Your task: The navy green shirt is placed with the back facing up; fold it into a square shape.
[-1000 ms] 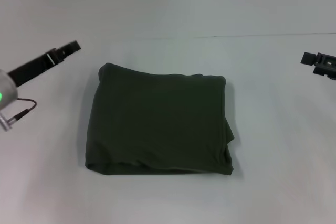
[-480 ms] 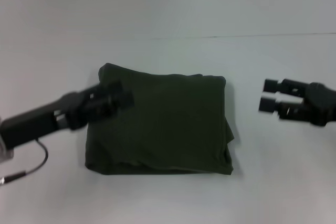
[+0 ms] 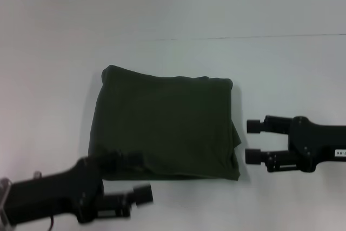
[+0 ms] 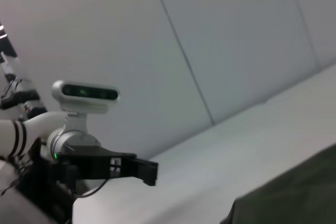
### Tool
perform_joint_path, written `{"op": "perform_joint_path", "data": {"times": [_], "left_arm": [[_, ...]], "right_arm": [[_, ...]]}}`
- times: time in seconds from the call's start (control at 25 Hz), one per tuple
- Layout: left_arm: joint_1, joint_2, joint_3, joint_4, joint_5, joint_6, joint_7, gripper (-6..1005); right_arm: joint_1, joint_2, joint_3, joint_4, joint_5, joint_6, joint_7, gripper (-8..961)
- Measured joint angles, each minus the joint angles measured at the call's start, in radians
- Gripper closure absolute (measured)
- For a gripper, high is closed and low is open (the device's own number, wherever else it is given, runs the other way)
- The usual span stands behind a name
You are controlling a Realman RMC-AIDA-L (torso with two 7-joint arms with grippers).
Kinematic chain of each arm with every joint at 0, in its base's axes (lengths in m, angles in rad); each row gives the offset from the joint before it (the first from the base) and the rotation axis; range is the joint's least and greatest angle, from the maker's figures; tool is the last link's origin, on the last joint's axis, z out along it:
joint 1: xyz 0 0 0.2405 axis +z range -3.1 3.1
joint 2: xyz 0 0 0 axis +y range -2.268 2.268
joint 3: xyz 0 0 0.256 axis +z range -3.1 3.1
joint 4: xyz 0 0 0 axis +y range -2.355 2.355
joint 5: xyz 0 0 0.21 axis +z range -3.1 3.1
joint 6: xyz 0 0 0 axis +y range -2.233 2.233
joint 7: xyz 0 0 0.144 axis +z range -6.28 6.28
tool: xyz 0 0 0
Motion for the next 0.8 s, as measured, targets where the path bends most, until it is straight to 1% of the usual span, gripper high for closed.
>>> {"op": "perform_joint_path", "data": {"times": [0.08, 0.24, 0.48, 0.8], "left_arm": [[0.006, 0.001, 0.02, -0.024, 0.022, 0.012, 0.061, 35], [0.008, -0.001, 0.043, -0.054, 0.064, -0.003, 0.103, 35], [0.003, -0.002, 0.04, -0.079, 0.066, 0.0, 0.11, 35], [0.004, -0.002, 0.043, -0.081, 0.068, 0.0, 0.107, 33]], "right_arm": [[0.0, -0.002, -0.017, 0.0, -0.016, 0.006, 0.012, 44], [-0.004, 0.0, -0.017, 0.0, -0.062, 0.01, 0.019, 44], [-0.007, 0.006, -0.018, 0.0, -0.096, 0.013, 0.019, 44], [-0.009, 0.01, -0.024, 0.0, -0.103, 0.028, 0.019, 44]]}}
